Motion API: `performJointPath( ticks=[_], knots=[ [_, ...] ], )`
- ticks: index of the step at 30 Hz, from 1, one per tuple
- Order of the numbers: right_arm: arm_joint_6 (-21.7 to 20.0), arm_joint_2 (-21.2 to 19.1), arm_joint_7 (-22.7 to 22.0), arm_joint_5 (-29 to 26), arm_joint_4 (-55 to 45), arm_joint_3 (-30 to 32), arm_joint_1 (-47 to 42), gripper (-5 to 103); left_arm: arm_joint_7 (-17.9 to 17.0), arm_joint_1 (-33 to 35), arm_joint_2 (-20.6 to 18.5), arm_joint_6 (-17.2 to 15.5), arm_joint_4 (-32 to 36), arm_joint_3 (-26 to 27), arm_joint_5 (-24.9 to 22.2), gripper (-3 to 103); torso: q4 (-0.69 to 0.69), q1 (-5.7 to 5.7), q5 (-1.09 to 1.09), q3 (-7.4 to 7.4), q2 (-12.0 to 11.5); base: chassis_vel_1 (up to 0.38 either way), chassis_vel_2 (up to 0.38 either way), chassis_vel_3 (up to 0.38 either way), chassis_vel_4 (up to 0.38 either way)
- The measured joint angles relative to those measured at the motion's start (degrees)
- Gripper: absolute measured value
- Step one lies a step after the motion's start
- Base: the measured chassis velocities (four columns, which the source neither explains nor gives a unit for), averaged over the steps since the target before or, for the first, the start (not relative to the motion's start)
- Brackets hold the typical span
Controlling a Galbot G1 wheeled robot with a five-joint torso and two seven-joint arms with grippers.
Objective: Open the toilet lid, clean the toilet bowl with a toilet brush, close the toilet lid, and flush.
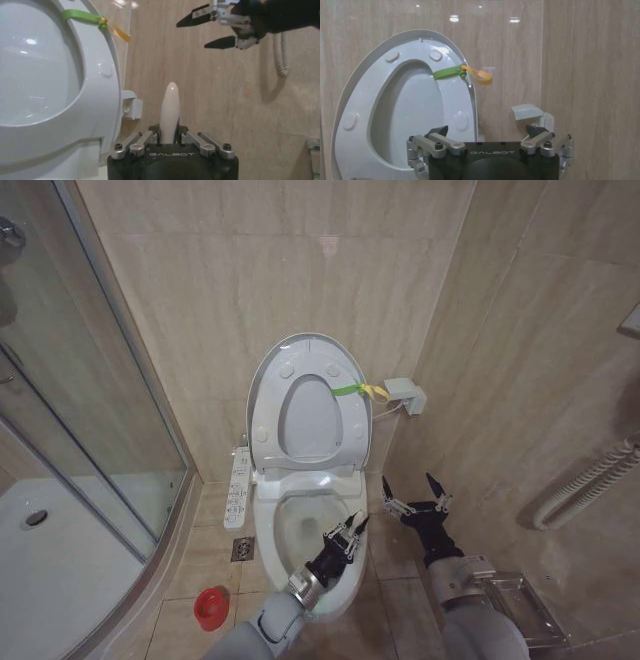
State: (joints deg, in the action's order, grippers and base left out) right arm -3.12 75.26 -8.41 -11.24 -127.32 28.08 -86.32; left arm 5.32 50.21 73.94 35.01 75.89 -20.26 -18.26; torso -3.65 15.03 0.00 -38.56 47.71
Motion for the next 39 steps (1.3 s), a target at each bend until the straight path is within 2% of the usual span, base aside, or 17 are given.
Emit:
performJointPath(
  ticks=[6,10,15,24,27,34,39],
  knots=[
    [0.0,0.0,0.0,0.0,0.0,0.0,0.0,100,0.63,-0.79,-0.37,1.2,-4.75,1.57,-0.5,20,0.0,0.0,-0.01,0.0,0.0,0.0,0.0,0.0,0.0],
    [0.0,0.0,0.0,0.0,0.0,0.0,0.0,100,1.54,-1.77,-0.5,2.64,-10.22,3.68,-0.87,20,0.01,0.0,0.0,0.0,0.0,0.0,0.0,0.0,0.0],
    [0.0,0.0,0.0,0.0,0.0,0.0,0.0,100,1.71,-1.81,-0.8,2.89,-10.19,3.9,-1.05,20,0.01,0.0,0.0,0.0,0.0,0.0,0.0,0.0,0.0],
    [0.0,0.0,0.0,0.0,0.0,0.0,0.0,100,2.11,-0.97,0.31,2.94,-4.94,0.87,-1.39,20,0.0,0.0,0.0,0.0,0.0,0.0,0.0,0.0,0.0],
    [0.0,0.0,0.0,0.0,0.0,0.0,0.0,100,2.5,-1.46,0.61,3.25,-6.81,0.97,-1.75,20,0.0,0.0,0.0,0.0,0.0,0.0,0.0,0.0,0.0],
    [0.0,0.0,0.0,0.0,0.0,0.0,0.0,100,3.8,-6.21,1.45,4.97,-16.45,3.33,-3.36,20,0.0,0.0,-0.01,0.0,0.0,0.0,0.0,0.0,0.0],
    [0.0,0.0,0.0,0.0,0.0,0.0,0.0,100,3.82,-7.92,2.28,4.79,-16.83,2.65,-3.7,20,0.01,0.0,0.0,-0.01,0.0,0.0,0.0,0.0,0.0]
  ],
)
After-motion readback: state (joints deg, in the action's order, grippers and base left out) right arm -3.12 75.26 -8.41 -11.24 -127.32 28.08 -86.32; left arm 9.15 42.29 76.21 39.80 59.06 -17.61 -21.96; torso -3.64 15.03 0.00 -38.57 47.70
